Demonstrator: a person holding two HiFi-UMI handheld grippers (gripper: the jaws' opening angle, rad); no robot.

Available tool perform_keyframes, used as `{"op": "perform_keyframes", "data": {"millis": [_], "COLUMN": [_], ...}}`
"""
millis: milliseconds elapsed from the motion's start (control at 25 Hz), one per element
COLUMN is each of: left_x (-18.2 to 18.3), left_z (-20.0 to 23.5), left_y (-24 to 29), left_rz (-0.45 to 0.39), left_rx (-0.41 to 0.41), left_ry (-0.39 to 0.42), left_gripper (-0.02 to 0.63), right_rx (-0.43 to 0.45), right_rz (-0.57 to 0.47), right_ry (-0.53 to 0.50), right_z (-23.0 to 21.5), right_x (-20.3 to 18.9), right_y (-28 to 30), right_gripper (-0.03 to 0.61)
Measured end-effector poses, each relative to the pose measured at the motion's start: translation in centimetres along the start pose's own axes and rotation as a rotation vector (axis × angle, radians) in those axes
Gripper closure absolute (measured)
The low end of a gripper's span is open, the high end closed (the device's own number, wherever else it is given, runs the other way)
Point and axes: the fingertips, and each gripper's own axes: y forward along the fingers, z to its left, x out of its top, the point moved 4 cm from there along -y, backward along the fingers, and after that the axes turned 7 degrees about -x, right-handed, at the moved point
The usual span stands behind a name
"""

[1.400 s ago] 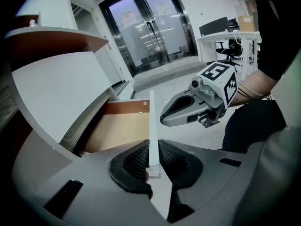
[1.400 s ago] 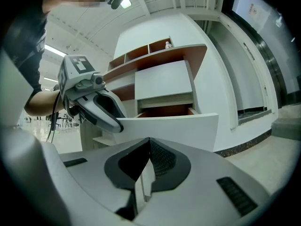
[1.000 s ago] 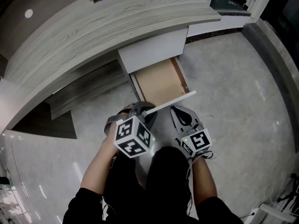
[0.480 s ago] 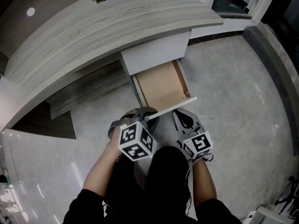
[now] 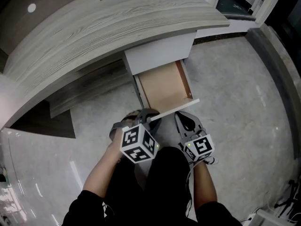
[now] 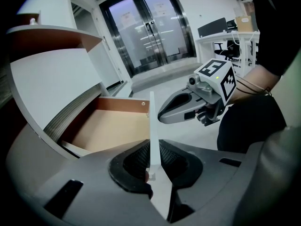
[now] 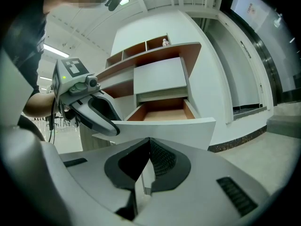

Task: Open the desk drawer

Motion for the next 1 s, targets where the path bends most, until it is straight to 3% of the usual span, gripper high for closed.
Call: {"op": "perform_keyframes", "data": {"millis": [1000], "left_x": [-1.3], "left_z": [-0.7], "left_y": [1.8], "left_rz": [0.022], "left_rx": [0.021], "left_ry": [-0.015], "left_gripper": [0.543], "right_rx": [0.002], "right_rz": [0.029], "right_ry": [0.007], "right_z": [-0.4], "right_x": [-1.4], "right_y": [-0.8], "right_gripper": [0.572]}}
